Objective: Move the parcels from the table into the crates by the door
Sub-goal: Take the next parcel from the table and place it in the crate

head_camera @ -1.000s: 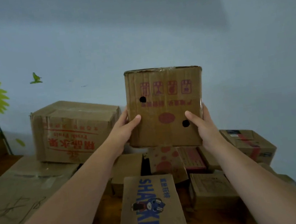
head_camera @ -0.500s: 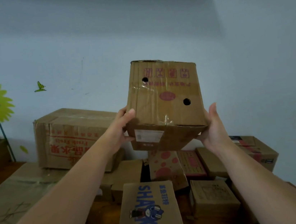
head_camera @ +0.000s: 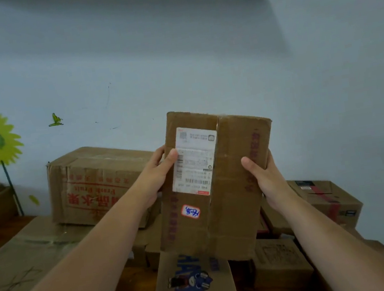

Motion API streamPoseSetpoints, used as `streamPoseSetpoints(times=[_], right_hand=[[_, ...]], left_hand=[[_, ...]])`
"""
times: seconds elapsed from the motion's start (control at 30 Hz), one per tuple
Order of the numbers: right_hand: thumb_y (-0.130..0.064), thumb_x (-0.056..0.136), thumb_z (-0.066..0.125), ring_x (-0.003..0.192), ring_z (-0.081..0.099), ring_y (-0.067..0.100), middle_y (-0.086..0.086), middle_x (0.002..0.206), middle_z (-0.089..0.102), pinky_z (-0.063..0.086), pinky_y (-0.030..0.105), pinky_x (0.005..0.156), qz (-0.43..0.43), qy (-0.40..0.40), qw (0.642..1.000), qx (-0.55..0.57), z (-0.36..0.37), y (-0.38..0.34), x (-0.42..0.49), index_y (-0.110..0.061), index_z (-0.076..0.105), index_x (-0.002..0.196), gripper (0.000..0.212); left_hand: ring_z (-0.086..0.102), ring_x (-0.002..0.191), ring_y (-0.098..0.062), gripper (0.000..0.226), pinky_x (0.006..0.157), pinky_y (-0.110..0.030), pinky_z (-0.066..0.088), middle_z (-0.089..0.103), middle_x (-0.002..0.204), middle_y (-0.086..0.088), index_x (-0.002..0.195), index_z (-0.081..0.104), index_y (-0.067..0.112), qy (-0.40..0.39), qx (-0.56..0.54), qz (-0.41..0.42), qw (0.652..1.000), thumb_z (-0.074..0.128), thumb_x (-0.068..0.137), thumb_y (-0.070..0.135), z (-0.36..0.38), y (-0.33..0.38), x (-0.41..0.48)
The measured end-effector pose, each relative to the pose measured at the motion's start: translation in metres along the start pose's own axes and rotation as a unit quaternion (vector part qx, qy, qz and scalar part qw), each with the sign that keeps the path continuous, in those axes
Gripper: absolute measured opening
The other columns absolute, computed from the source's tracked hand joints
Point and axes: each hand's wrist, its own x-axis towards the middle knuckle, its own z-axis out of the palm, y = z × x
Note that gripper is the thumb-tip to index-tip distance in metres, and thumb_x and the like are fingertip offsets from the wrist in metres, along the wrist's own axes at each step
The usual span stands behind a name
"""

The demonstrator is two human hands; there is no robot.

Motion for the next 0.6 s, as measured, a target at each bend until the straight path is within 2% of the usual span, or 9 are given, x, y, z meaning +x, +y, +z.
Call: streamPoseSetpoints(times=[0.1,0.2,0.27,0.3,0.37,0.43,0.53,0.6], right_hand=[[-0.059,0.049,0.076,0.089,0.068,0.005,-0.008,0.113,0.062,0.054,0.02,0.06,0.022,0.025,0.999,0.026,-0.003,0.0,-0.004,-0.028,0.037,0.136,0.101],[-0.062,0.045,0.074,0.09,0.064,0.011,-0.005,0.109,0.059,0.051,0.027,0.063,0.059,0.062,0.996,0.02,-0.007,-0.004,-0.005,-0.022,0.036,0.128,0.1],[-0.061,0.045,0.074,0.092,0.063,0.013,-0.003,0.107,0.059,0.051,0.029,0.062,0.076,0.067,0.995,0.021,-0.008,-0.005,-0.004,-0.021,0.039,0.118,0.09],[-0.058,0.049,0.074,0.09,0.064,0.013,-0.002,0.107,0.06,0.052,0.028,0.059,0.081,0.063,0.994,0.029,-0.009,-0.004,-0.005,-0.022,0.041,0.114,0.081],[-0.049,0.058,0.073,0.086,0.067,0.013,0.0,0.108,0.063,0.054,0.027,0.055,0.086,0.045,0.994,0.056,-0.011,-0.002,-0.006,-0.024,0.047,0.108,0.062],[-0.041,0.064,0.071,0.085,0.069,0.011,0.001,0.112,0.065,0.055,0.026,0.058,0.086,0.01,0.993,0.081,-0.015,0.003,-0.007,-0.026,0.05,0.111,0.055],[-0.031,0.065,0.071,0.088,0.07,0.01,-0.003,0.111,0.068,0.056,0.024,0.062,0.094,-0.037,0.991,0.087,-0.017,0.011,-0.011,-0.029,0.05,0.123,0.062],[-0.03,0.063,0.072,0.095,0.069,0.015,-0.002,0.109,0.07,0.055,0.027,0.065,0.097,-0.037,0.991,0.08,-0.016,0.015,-0.012,-0.03,0.051,0.125,0.065]], left_hand=[[0.068,0.08,-0.001,0.065,0.066,-0.025,0.048,0.071,0.095,0.018,0.132,0.046,0.041,-0.027,0.037,-0.006,0.999,0.066,0.071,0.05,-0.002,0.001,-0.004],[0.065,0.1,-0.013,0.085,0.088,-0.039,0.048,0.068,0.112,0.009,0.138,0.042,0.033,-0.034,0.042,-0.011,0.998,0.073,0.061,0.048,-0.003,-0.002,-0.007],[0.061,0.108,-0.019,0.085,0.097,-0.044,0.044,0.066,0.116,0.004,0.133,0.049,0.025,-0.011,0.042,-0.027,0.999,0.073,0.056,0.051,-0.004,-0.007,-0.009],[0.062,0.106,-0.02,0.079,0.095,-0.042,0.046,0.068,0.112,0.004,0.128,0.053,0.024,-0.006,0.038,-0.034,0.999,0.072,0.056,0.053,-0.004,-0.01,-0.01],[0.066,0.099,-0.018,0.067,0.079,-0.032,0.051,0.071,0.104,0.005,0.12,0.057,0.027,-0.013,0.019,-0.045,0.999,0.069,0.059,0.053,-0.005,-0.014,-0.011],[0.066,0.098,-0.017,0.065,0.071,-0.028,0.05,0.071,0.103,0.005,0.121,0.054,0.032,-0.026,0.011,-0.055,0.998,0.065,0.062,0.057,-0.005,-0.017,-0.012],[0.062,0.104,-0.017,0.073,0.075,-0.033,0.048,0.069,0.109,0.009,0.13,0.045,0.044,-0.042,0.0,-0.075,0.996,0.061,0.061,0.067,-0.005,-0.02,-0.011],[0.059,0.107,-0.017,0.076,0.078,-0.034,0.047,0.066,0.113,0.012,0.132,0.043,0.047,-0.054,0.008,-0.077,0.996,0.06,0.061,0.068,-0.006,-0.023,-0.01]])
